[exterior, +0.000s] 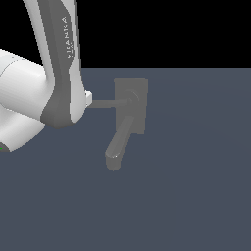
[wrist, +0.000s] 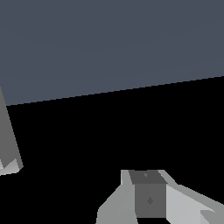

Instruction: Turn on the faucet by rotating a designated handle.

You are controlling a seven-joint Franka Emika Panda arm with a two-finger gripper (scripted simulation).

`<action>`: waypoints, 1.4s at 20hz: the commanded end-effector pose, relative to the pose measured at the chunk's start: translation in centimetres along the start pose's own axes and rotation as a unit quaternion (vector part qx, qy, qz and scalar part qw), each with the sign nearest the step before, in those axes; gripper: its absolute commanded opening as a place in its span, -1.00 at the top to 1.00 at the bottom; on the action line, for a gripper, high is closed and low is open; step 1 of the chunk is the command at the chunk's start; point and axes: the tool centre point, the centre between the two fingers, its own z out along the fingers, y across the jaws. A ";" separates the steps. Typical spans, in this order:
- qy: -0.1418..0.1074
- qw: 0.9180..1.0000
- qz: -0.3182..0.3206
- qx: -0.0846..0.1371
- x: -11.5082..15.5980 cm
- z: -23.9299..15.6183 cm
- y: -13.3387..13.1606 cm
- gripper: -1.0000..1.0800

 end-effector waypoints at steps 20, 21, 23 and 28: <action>0.076 0.995 -0.057 0.034 8.9 -1.5 -7.7 1.00; 0.077 0.995 -0.060 0.035 8.9 -1.5 -8.1 1.00; 0.078 0.994 -0.064 0.038 8.9 -1.4 -8.7 1.00; 0.078 0.994 -0.065 0.038 8.9 -1.4 -8.9 1.00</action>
